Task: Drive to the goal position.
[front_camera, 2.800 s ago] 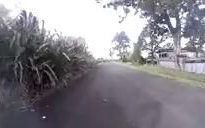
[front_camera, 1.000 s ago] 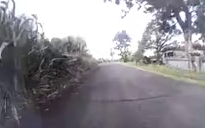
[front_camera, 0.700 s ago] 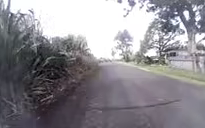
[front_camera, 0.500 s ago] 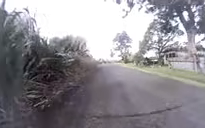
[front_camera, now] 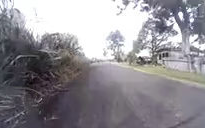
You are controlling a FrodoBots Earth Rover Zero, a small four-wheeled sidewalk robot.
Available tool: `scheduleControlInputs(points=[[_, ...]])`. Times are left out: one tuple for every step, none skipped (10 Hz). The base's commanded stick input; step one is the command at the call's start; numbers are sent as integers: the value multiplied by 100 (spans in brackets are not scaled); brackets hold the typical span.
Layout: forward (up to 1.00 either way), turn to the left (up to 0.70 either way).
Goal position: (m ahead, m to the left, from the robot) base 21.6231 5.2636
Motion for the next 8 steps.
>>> scheduleControlInputs(points=[[0,0],[0,0],[0,0],[0,0],[0,0],[0,0],[14,0],[43,0]])
